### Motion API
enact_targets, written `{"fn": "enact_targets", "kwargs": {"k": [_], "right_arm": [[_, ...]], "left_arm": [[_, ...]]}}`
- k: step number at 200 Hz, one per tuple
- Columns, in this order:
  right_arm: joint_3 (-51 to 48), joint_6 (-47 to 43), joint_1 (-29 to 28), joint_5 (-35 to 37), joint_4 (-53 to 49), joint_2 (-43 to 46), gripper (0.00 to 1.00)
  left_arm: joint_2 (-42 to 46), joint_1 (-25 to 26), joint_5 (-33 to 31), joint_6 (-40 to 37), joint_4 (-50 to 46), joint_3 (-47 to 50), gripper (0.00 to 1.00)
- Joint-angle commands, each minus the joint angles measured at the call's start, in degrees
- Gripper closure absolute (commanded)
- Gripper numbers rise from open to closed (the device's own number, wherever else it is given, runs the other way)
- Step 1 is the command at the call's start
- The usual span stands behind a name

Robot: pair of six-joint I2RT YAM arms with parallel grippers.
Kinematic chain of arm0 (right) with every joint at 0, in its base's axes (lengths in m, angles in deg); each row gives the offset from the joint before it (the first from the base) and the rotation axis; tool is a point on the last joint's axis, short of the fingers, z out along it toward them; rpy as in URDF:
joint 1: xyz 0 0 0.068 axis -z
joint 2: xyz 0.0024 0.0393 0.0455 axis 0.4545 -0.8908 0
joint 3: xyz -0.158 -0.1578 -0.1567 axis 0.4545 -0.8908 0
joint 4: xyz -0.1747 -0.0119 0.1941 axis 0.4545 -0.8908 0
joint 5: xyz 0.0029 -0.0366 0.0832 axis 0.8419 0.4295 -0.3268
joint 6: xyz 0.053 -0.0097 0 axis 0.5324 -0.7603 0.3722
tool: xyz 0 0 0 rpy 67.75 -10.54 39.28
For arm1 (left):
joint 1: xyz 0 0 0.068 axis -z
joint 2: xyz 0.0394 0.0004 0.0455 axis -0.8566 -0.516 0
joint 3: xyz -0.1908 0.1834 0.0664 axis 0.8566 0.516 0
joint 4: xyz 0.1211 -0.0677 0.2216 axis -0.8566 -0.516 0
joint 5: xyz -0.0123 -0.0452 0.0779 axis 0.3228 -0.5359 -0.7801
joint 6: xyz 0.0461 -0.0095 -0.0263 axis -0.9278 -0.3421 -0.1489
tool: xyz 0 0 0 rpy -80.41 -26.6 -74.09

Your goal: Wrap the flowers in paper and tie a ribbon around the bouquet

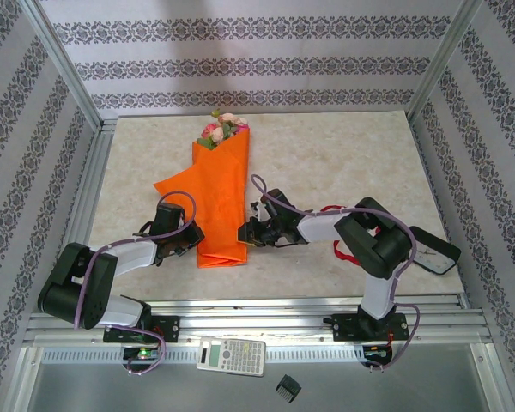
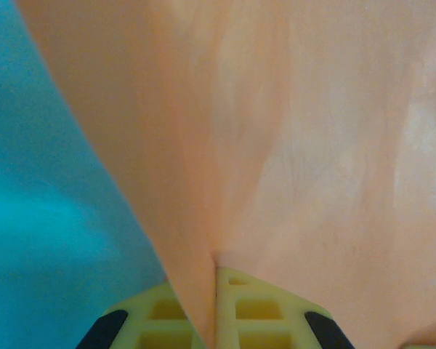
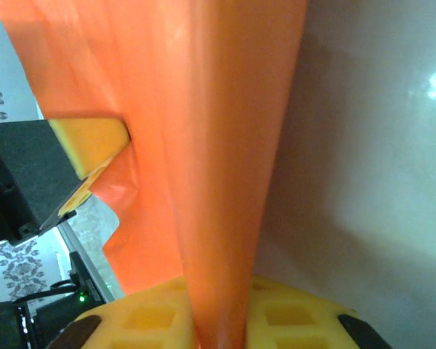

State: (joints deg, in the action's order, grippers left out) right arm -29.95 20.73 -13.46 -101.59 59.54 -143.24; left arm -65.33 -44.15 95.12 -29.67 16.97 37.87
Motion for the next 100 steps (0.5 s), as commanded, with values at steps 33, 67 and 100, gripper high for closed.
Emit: {"fn": "enact_targets", "kwargs": {"k": [33, 67, 100], "right_arm": [[-1.0, -0.5, 0.4, 3.5, 3.1, 1.8, 1.0], [1.7, 0.0, 1.1, 3.3, 4.4, -1.2, 0.64], [4.6, 0.5, 2.5, 3.3, 5.8, -4.5, 0.65]], "left_arm": [[-2.7, -1.4, -3.5, -3.3, -8.5, 0.0, 1.0], [-2.7, -1.7, -3.1, -3.7, -8.8, 0.0, 1.0], [-2.7, -1.9, -2.8, -4.3, -9.1, 0.0, 1.0]]}}
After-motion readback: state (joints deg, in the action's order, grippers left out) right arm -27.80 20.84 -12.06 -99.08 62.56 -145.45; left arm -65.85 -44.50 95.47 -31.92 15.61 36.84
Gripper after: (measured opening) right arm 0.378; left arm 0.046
